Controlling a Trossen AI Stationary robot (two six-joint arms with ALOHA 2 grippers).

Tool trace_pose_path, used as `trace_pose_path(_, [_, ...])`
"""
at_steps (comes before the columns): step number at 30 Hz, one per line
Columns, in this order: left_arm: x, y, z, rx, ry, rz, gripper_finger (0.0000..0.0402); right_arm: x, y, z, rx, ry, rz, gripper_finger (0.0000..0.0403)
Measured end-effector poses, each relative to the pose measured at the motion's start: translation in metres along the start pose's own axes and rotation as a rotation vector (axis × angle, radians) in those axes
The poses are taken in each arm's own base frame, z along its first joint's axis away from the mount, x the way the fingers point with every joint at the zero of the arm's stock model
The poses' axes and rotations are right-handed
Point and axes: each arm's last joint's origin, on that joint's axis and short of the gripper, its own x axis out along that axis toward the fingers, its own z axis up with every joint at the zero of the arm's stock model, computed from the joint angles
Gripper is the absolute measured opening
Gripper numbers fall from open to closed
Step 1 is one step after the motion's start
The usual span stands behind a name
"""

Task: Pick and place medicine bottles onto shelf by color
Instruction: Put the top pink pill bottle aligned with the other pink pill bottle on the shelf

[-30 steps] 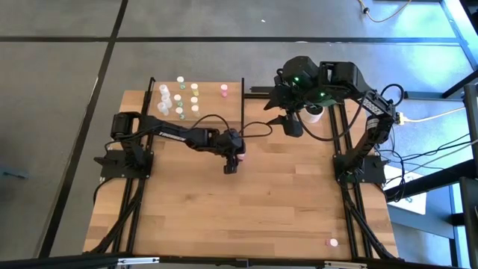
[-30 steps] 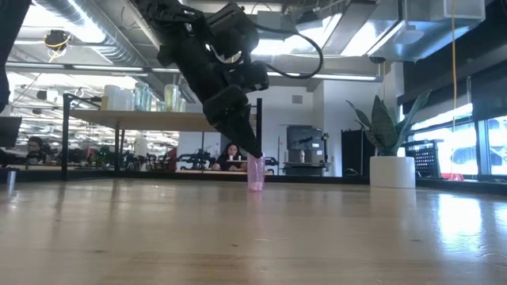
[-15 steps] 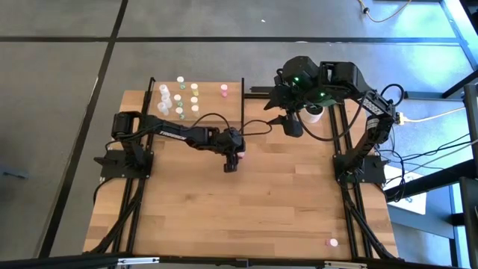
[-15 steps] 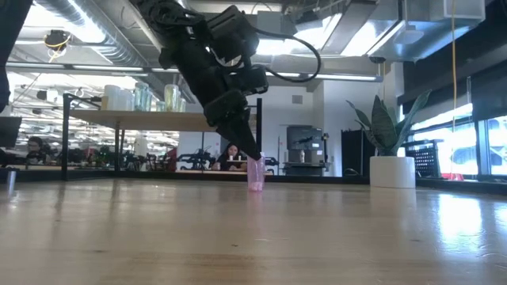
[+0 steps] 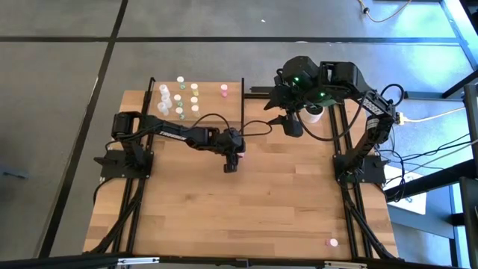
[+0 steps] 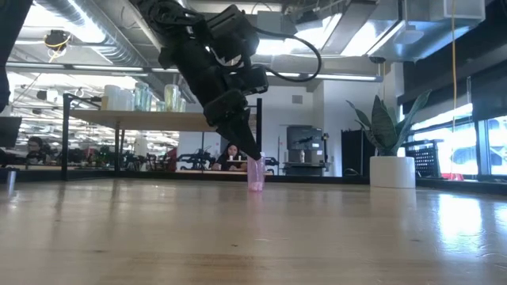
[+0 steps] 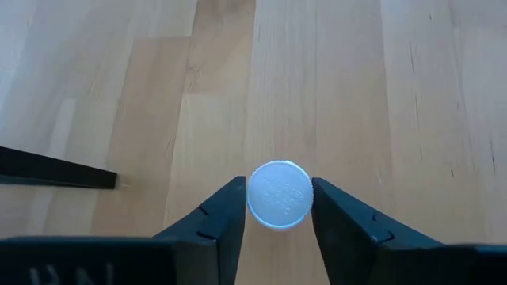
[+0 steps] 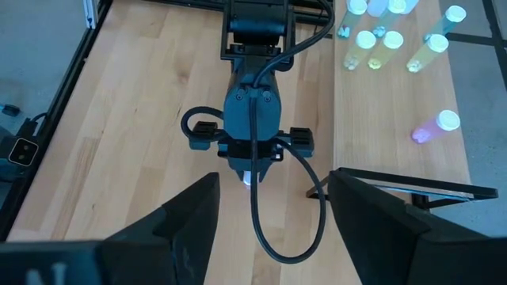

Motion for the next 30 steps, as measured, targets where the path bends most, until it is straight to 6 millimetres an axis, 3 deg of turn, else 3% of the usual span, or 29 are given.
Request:
trace_pose_path(7, [0.0, -0.003, 0.0, -0.002, -0.001, -0.003, 0.011, 0.0, 0.0, 0.0, 0.0, 0.0, 0.0, 0.0239])
trace_pose_path(18, [-0.005, -0.004, 0.002, -0.079, -0.004, -0.008, 0.0106, 0.0, 0.0, 0.0, 0.0, 0.0, 0.0, 0.0239])
trace_pose_path(23, [-0.028, -0.003, 0.01, -0.126, -0.05, -0.015, 0.0105, 0.0, 0.0, 0.0, -0.002, 0.0, 0.0, 0.0239])
trace_pose_path(30, [-0.08, 0.002, 0.022, -0.181, -0.155, 0.016, 0.0105, 0.0, 0.0, 0.0, -0.004, 0.0, 0.0, 0.0239])
